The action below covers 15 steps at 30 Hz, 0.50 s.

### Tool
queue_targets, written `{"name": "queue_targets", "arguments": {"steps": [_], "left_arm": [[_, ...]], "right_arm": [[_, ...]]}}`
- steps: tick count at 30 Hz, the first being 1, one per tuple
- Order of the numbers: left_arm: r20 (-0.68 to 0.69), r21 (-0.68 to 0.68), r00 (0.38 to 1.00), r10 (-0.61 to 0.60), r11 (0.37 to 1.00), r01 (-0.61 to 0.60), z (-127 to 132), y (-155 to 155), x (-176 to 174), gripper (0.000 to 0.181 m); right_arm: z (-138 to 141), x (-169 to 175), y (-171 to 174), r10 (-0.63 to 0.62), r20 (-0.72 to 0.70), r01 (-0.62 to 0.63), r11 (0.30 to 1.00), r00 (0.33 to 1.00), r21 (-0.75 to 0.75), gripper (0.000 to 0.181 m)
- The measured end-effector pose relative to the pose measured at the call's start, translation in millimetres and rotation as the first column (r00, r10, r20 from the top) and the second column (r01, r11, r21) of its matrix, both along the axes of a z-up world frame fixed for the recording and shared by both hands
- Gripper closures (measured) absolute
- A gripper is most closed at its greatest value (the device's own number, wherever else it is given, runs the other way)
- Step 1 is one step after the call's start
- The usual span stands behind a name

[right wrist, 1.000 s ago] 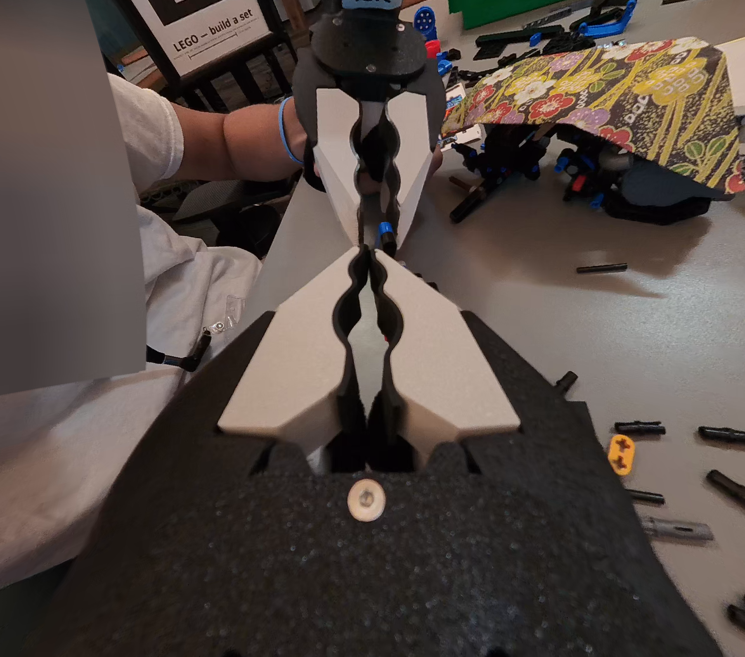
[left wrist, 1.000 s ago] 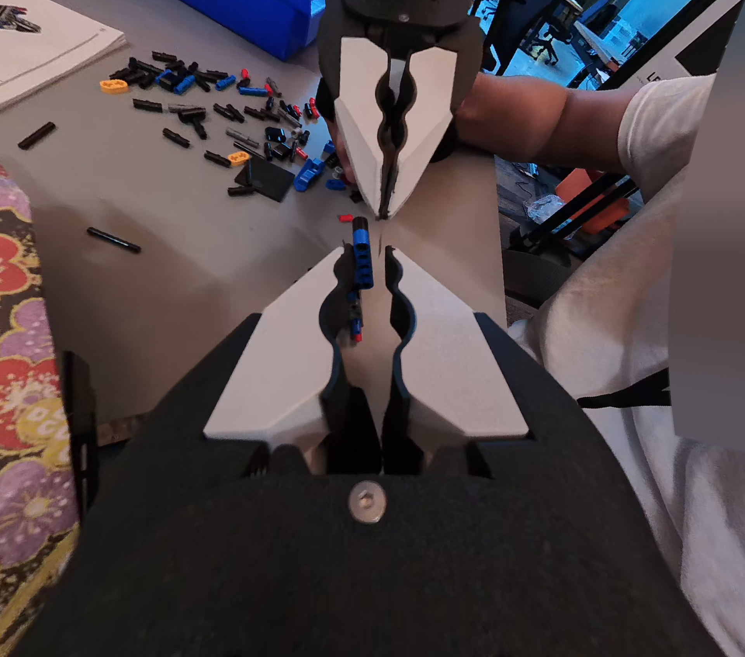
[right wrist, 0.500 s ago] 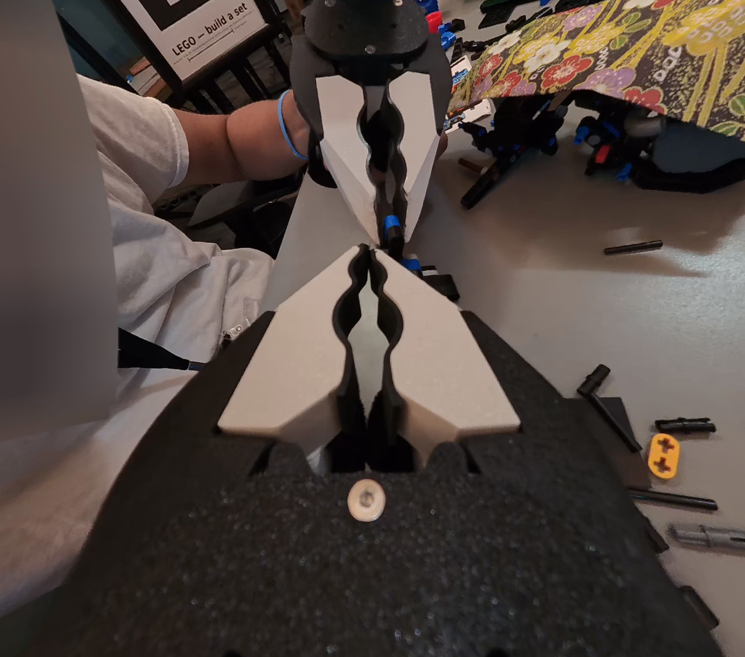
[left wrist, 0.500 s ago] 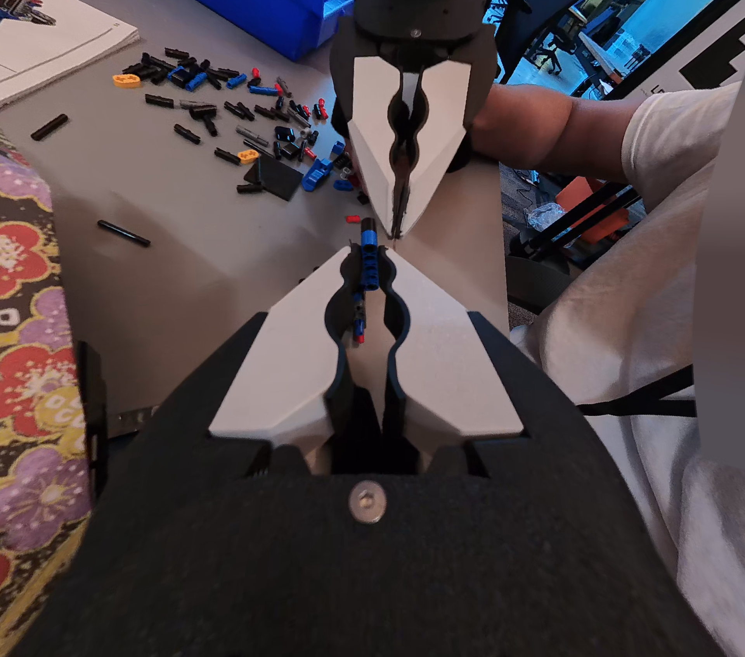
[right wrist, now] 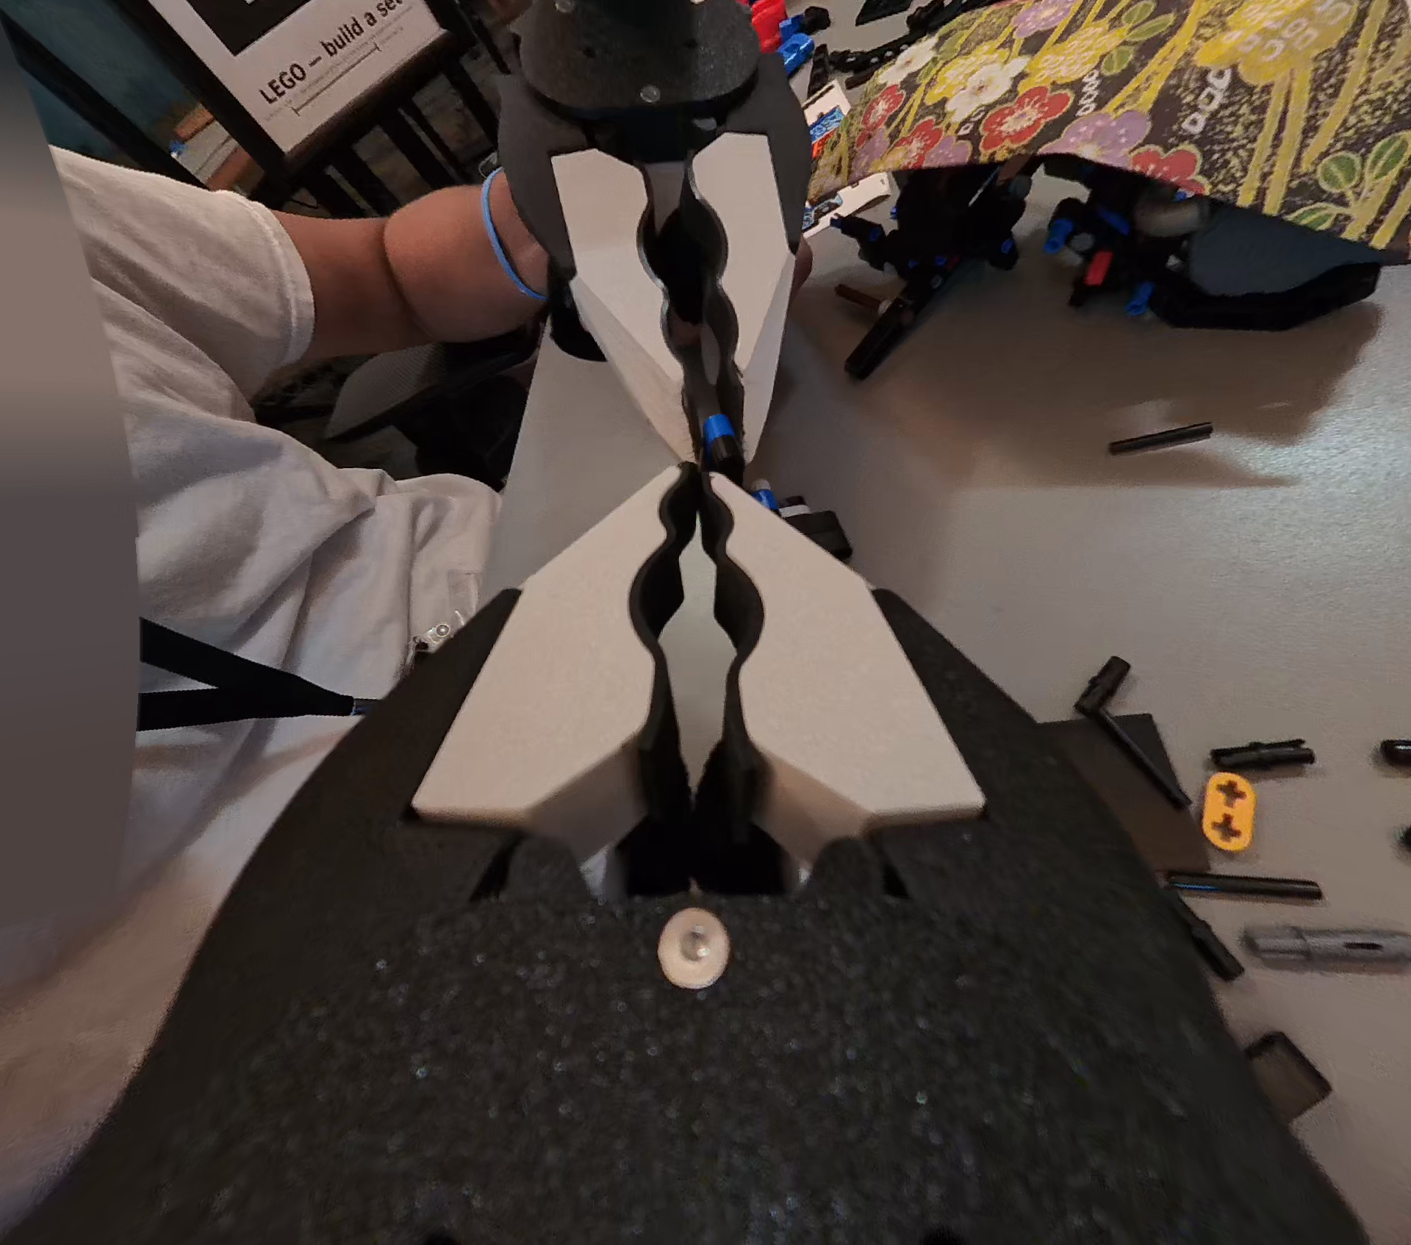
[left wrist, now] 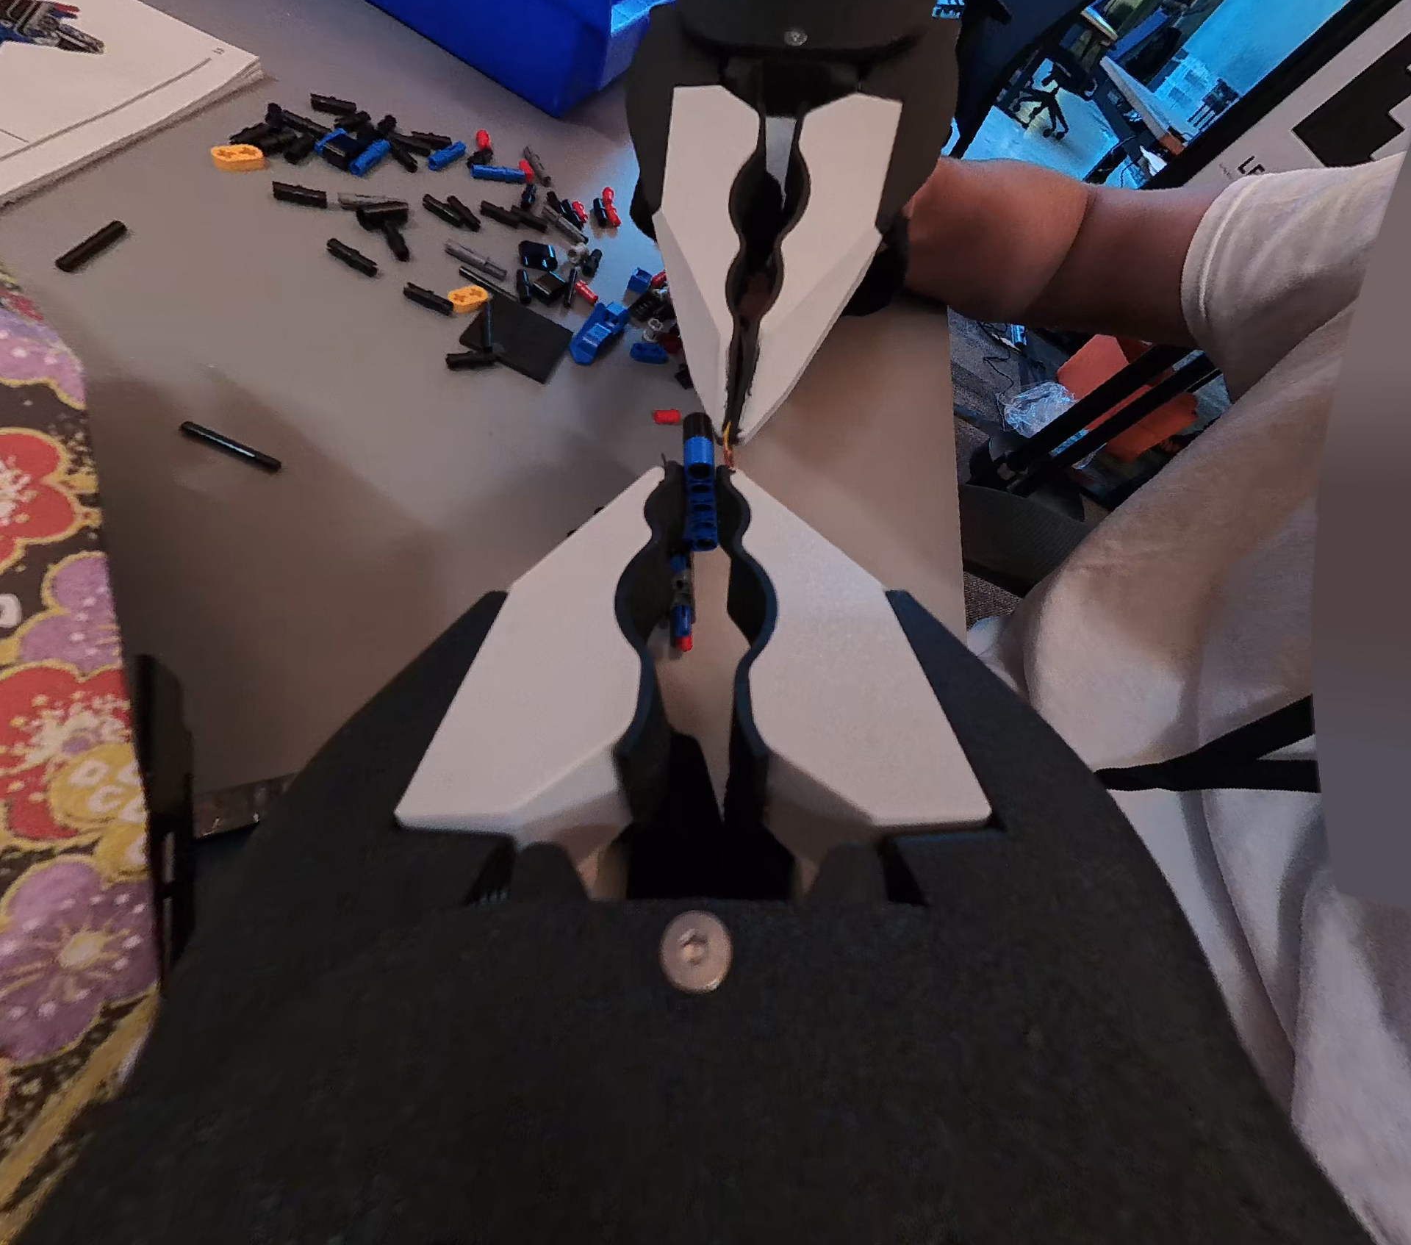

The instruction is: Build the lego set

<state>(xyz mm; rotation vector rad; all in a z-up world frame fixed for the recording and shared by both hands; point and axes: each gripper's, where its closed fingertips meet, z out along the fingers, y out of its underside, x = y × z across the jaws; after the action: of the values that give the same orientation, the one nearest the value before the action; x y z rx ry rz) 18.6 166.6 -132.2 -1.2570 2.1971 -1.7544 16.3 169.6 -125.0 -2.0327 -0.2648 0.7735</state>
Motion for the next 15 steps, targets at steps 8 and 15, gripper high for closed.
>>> {"name": "queue_targets", "arguments": {"steps": [8, 15], "left_arm": [[0.001, 0.001, 1.0, 0.006, 1.0, -0.006, -0.1, 0.7, 0.6, 0.176], [-0.002, -0.001, 1.0, 0.01, 1.0, -0.01, 0.0, 1.1, 0.8, 0.176]], "right_arm": [[-1.7, 0.7, 0.0, -0.003, 0.027, 0.003, 1.0, 1.0, 0.004, 0.181], [-0.8, 1.1, 0.8, -0.012, 0.047, 0.011, 1.0, 0.999, 0.022, 0.181]]}}
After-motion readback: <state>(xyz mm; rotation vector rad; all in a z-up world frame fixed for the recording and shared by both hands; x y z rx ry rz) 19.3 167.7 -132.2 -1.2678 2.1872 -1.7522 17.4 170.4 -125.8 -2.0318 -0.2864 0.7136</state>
